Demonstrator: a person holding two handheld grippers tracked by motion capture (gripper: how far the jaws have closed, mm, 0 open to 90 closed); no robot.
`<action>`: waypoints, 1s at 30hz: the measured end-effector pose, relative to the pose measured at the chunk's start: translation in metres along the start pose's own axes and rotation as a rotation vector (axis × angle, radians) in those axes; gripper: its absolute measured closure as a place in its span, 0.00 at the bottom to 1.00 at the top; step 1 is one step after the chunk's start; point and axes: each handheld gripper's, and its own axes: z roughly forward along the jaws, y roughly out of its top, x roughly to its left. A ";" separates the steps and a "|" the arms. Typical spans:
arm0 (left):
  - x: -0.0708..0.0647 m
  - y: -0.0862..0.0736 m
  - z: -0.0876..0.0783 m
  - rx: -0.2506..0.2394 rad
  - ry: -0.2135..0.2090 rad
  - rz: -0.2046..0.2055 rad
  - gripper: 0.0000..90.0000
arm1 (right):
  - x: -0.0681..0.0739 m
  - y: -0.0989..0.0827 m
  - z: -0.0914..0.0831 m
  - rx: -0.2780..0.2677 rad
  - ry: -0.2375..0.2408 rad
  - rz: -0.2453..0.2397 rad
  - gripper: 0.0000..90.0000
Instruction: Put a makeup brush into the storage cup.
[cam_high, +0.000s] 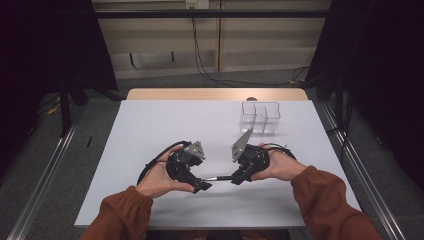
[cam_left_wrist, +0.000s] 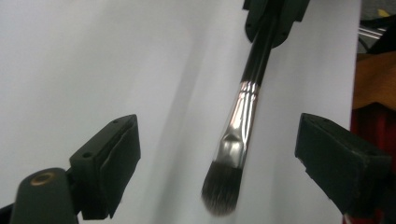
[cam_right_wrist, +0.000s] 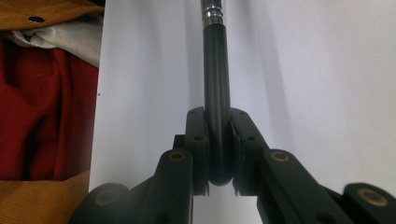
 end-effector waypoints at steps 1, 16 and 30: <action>0.000 -0.001 -0.001 -0.005 0.000 -0.002 0.12 | 0.000 -0.001 -0.001 -0.005 -0.003 0.007 0.89; -0.001 -0.022 -0.012 -0.063 0.030 -0.051 0.06 | -0.007 -0.019 -0.008 -0.034 -0.024 0.070 0.89; -0.010 -0.045 -0.020 -0.144 0.076 -0.110 0.05 | 0.000 -0.037 -0.010 -0.051 -0.095 0.109 0.89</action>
